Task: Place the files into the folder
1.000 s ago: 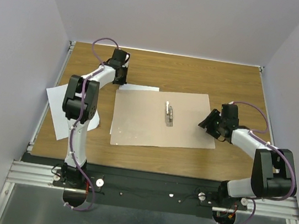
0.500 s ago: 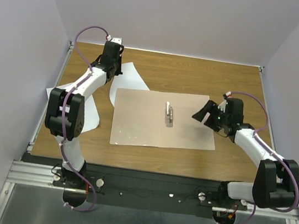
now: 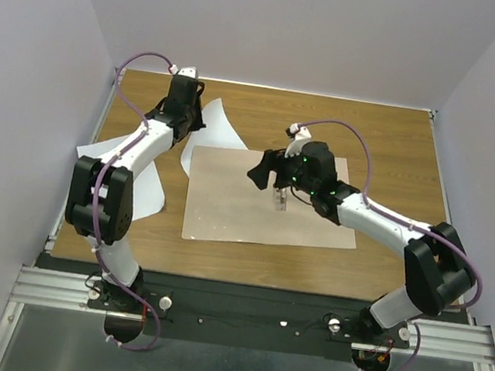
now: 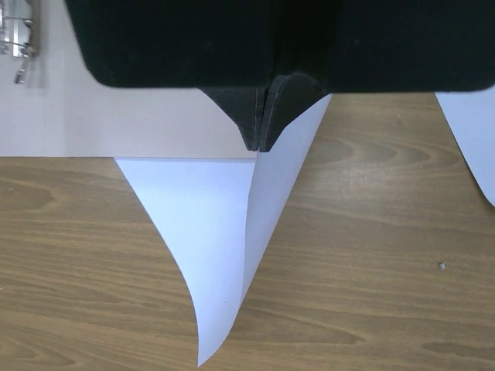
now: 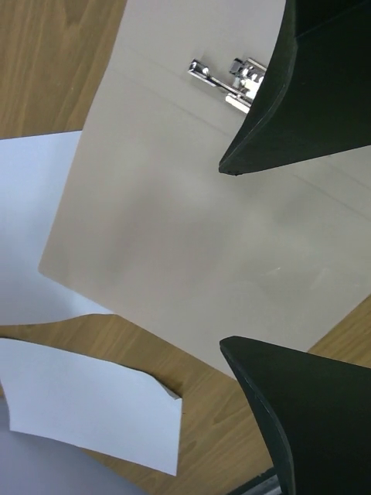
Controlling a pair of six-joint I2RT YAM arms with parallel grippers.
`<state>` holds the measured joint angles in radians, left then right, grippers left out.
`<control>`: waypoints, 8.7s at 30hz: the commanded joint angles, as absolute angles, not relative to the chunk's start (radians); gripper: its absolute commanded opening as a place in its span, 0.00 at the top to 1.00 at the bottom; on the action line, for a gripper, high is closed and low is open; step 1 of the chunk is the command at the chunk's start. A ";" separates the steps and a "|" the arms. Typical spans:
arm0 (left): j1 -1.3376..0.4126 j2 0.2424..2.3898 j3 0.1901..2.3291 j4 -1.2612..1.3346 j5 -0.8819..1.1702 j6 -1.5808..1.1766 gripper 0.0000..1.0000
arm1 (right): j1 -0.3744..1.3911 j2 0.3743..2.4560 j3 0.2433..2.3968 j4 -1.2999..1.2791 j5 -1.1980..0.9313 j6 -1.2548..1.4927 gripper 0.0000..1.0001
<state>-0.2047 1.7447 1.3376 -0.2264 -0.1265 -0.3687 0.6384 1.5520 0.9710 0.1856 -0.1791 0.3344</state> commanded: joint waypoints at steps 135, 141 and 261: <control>0.322 1.752 1.158 -0.239 -0.014 -0.624 1.00 | 0.644 1.562 0.729 0.733 0.045 0.520 0.19; 0.279 1.586 1.095 -0.181 -0.044 -0.624 1.00 | 0.644 1.595 0.753 0.750 -0.066 0.447 0.20; -0.394 1.170 0.922 -0.157 0.086 -0.739 0.03 | 0.592 1.366 0.695 0.358 0.701 0.853 0.99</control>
<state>-0.3470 1.0027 0.9779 -0.2657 0.0242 -0.7475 0.6571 1.4841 0.8028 0.6449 0.4889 0.6628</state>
